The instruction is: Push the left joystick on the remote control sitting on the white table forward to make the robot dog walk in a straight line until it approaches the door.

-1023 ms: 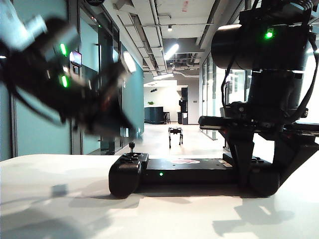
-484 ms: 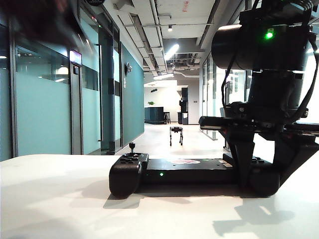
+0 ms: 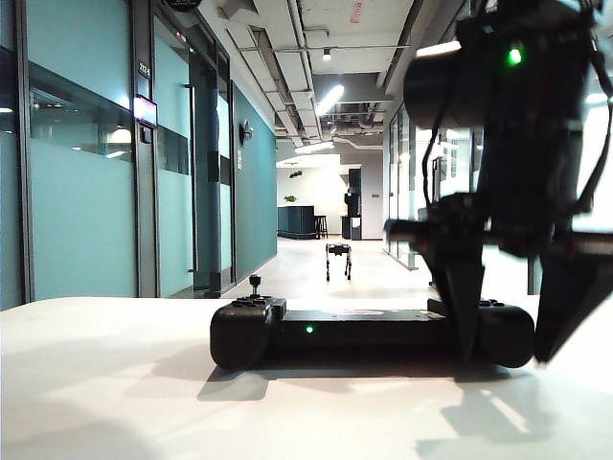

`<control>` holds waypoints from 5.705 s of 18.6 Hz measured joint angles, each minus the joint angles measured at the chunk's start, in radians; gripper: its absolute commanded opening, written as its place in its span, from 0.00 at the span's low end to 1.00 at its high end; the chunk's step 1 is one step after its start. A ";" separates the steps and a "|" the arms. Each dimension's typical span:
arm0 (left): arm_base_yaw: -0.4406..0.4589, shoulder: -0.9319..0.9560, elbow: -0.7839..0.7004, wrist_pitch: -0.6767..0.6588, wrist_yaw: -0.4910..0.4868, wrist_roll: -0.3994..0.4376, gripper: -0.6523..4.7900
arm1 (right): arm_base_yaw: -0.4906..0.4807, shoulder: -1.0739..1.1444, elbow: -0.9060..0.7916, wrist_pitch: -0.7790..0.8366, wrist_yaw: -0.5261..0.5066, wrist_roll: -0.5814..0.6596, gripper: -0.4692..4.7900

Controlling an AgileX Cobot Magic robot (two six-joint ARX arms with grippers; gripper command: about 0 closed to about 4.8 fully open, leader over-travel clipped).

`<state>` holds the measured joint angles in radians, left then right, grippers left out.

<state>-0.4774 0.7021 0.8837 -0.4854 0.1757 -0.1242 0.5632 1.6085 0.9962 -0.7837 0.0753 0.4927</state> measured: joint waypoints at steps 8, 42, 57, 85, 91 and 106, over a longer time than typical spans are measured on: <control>0.000 -0.158 -0.008 -0.150 -0.121 -0.005 0.11 | 0.000 -0.268 0.045 -0.143 0.015 -0.063 0.08; 0.000 -0.601 -0.861 0.467 -0.259 0.045 0.11 | 0.000 -1.423 -0.801 0.547 -0.009 -0.465 0.08; 0.000 -0.601 -0.869 0.460 -0.266 0.041 0.11 | 0.000 -1.607 -0.903 0.579 0.059 -0.465 0.08; 0.508 -0.698 -0.869 0.528 -0.132 0.041 0.11 | 0.000 -1.607 -0.903 0.576 0.060 -0.465 0.08; 0.508 -0.698 -0.869 0.517 -0.132 0.041 0.11 | 0.000 -1.607 -0.903 0.576 0.059 -0.465 0.08; 0.508 -0.698 -0.869 0.515 -0.131 0.041 0.11 | -0.416 -1.608 -0.990 0.801 0.031 -0.465 0.08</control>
<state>0.0303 0.0036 0.0143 0.0299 0.0444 -0.0834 0.1471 0.0010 0.0059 0.0174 0.1059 0.0280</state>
